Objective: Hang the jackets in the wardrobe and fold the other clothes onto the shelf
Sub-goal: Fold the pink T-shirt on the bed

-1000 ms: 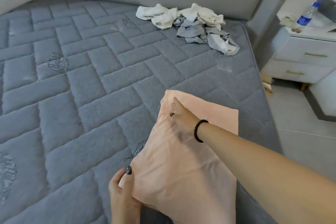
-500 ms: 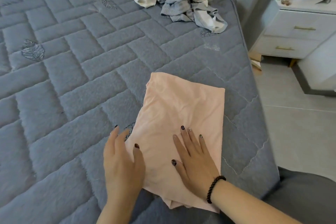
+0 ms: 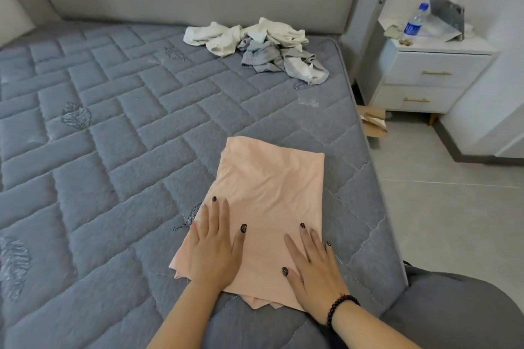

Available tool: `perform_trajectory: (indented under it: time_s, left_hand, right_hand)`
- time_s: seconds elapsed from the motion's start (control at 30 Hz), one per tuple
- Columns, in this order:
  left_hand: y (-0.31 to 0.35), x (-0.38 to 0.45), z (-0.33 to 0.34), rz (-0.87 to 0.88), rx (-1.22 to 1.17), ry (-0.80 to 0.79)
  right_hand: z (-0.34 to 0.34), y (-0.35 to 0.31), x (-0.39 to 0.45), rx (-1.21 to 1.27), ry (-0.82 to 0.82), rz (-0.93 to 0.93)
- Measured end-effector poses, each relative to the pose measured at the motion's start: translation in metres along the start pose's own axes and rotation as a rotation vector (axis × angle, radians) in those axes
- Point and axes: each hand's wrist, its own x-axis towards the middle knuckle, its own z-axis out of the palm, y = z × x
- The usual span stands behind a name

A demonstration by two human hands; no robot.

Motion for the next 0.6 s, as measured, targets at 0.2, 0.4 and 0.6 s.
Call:
perform_trajectory:
  time_s: [0.2,0.4,0.6]
  left_hand:
    - [-0.008,-0.017,-0.015,-0.142,-0.041,-0.068]
    - [-0.004,-0.038,-0.035,-0.382,-0.404,-0.053]
    - [0.007,-0.058,-0.041,-0.417,-0.59,-0.108]
  right_hand:
    - [-0.02,-0.004,-0.019,0.441,0.128,0.221]
    - [-0.04,0.003,-0.031,0.69,-0.007,0.297]
    - [-0.046,0.017,-0.047,0.733,-0.145,0.324]
